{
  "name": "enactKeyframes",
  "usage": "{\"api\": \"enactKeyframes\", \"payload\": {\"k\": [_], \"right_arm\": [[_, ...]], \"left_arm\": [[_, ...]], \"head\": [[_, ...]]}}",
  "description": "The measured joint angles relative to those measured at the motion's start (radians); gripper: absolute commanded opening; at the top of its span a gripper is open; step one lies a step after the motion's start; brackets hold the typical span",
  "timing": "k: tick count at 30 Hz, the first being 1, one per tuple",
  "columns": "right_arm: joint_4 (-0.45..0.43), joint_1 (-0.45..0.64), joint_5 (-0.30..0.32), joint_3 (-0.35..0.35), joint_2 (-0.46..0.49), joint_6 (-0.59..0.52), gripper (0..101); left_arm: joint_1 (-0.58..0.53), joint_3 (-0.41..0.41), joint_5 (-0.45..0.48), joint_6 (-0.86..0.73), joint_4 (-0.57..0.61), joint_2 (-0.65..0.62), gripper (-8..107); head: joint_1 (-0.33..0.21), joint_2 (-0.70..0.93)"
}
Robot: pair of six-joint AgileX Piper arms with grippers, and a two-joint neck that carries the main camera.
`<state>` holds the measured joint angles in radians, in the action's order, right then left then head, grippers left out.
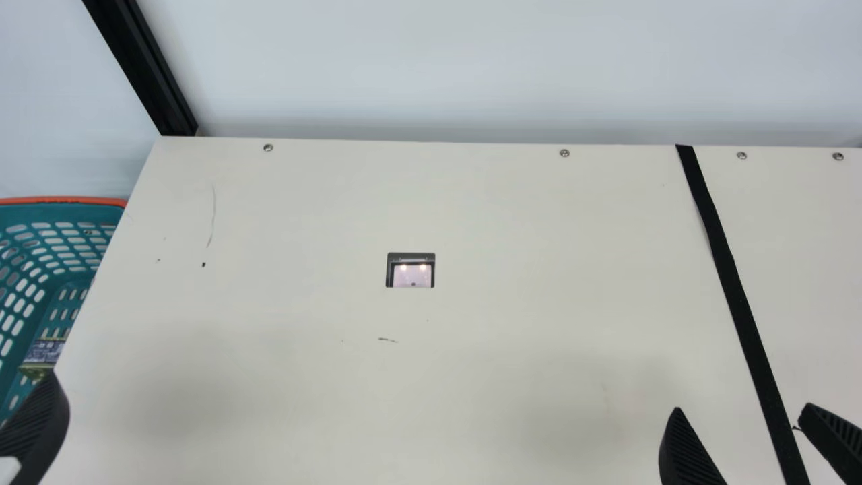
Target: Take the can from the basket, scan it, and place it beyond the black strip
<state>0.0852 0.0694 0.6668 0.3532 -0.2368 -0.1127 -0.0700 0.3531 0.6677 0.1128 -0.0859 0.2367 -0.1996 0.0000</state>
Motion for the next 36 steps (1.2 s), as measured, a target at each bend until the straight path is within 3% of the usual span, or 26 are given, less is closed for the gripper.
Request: {"api": "enactKeyframes", "payload": {"k": [30,36], "right_arm": [[0.0,0.0,0.0,0.0,0.0,0.0,101],[0.0,0.0,0.0,0.0,0.0,0.0,101]], "left_arm": [[0.0,0.0,0.0,0.0,0.0,0.0,90],[0.0,0.0,0.0,0.0,0.0,0.0,90]], "head": [[-0.005,0.0],[0.0,0.097]]}}
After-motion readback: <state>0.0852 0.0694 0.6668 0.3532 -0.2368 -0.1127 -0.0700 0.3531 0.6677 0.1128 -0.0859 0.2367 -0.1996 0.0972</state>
